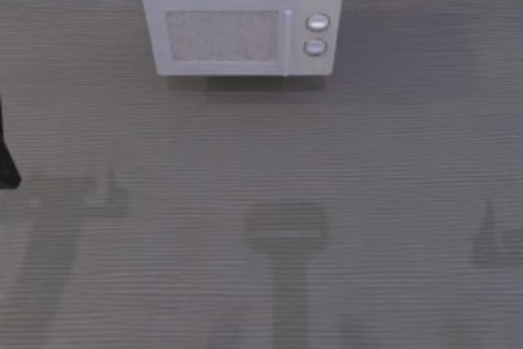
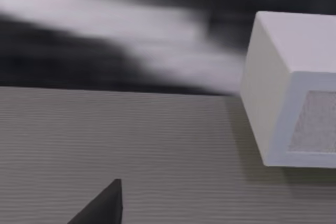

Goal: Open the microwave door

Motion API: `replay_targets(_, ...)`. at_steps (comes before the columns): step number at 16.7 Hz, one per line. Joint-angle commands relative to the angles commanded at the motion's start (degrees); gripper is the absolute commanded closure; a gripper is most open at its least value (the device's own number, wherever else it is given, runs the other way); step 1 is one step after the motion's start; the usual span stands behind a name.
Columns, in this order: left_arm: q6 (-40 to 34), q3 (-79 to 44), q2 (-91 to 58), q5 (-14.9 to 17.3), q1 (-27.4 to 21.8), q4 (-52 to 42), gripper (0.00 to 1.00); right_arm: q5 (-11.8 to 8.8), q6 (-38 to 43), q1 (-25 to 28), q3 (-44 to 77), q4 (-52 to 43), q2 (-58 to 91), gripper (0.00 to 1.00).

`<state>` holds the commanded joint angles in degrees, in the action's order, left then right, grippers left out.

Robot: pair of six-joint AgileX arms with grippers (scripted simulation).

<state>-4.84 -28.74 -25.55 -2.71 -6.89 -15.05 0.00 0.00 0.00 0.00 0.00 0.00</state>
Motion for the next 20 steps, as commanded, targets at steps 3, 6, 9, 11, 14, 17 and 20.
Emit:
replay_targets(3,-3.1,-16.5,-14.2,-1.6,-4.0,-8.3,0.00,0.0,0.0,0.0,0.0,0.0,0.0,0.00)
replay_targets(6,-6.8,-35.0,-30.1,-3.4,-8.4,-17.4,0.00,0.0,0.0,0.0,0.0,0.0,0.0,0.00)
replay_targets(9,-10.8,-54.4,-46.9,-5.5,-13.0,-27.1,0.00,0.0,0.0,0.0,0.0,0.0,0.0,0.00)
replay_targets(11,-13.7,-67.4,-58.3,-6.9,-16.0,-33.5,0.00,0.0,0.0,0.0,0.0,0.0,0.0,0.00)
replay_targets(14,-17.8,-86.4,-75.0,-9.1,-20.2,-42.8,0.00,0.0,0.0,0.0,0.0,0.0,0.0,0.00)
replay_targets(17,-21.7,-103.7,-90.4,-11.1,-24.0,-51.1,0.00,0.0,0.0,0.0,0.0,0.0,0.0,0.00)
replay_targets(20,-25.0,-118.3,-103.7,-12.9,-27.1,-58.3,0.00,0.0,0.0,0.0,0.0,0.0,0.0,0.00)
